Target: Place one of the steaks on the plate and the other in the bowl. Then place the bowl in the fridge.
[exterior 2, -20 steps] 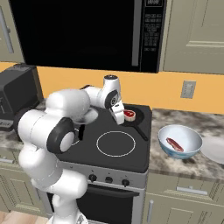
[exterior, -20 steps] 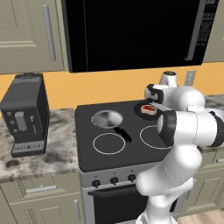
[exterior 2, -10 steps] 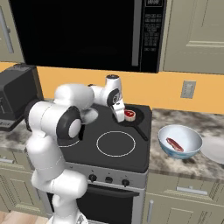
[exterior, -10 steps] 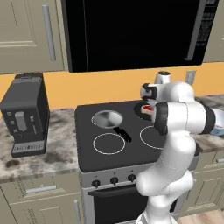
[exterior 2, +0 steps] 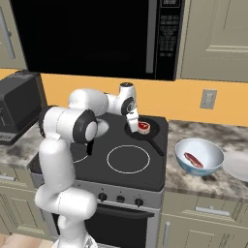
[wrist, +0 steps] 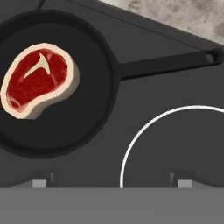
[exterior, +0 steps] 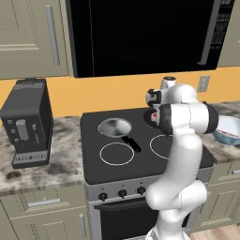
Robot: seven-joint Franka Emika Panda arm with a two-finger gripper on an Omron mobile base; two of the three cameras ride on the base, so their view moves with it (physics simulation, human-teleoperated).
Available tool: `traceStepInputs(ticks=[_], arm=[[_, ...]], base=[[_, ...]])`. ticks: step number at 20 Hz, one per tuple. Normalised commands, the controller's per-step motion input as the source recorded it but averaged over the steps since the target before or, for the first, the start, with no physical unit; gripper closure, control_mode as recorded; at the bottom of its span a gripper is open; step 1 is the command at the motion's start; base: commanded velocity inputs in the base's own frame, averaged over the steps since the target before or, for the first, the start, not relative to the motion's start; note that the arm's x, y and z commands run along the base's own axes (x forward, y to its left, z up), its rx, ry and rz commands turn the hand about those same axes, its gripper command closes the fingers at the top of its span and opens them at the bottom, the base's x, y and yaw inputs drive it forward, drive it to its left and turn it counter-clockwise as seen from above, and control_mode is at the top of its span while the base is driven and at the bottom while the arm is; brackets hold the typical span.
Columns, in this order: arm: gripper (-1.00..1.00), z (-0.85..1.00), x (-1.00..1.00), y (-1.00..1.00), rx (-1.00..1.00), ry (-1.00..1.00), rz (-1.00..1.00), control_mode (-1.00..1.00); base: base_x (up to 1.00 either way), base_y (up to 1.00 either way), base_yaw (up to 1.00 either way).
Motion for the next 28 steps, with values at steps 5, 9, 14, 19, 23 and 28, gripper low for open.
traceStepInputs(ticks=[5, 9, 14, 19, 23, 28], arm=[[-1.0, -0.2, 0.42, 0.0, 0.02, 0.02, -0.03, -1.0], [-1.0, -0.23, 0.42, 0.0, 0.03, 0.02, -0.03, -1.0], [-1.0, -0.1, 0.44, 0.0, 0.0, 0.03, -0.03, -1.0], [-1.0, -0.07, 0.32, 0.0, 0.0, 0.03, -0.02, -1.0], [-1.0, -0.19, 0.31, 0.0, 0.0, 0.06, -0.03, -1.0], [-1.0, -0.29, 0.27, 0.0, 0.0, 0.03, -0.04, -1.0]], base=[[0.0, 0.0, 0.0], [0.0, 0.0, 0.0], [0.0, 0.0, 0.0], [0.0, 0.0, 0.0], [0.0, 0.0, 0.0], [0.0, 0.0, 0.0]])
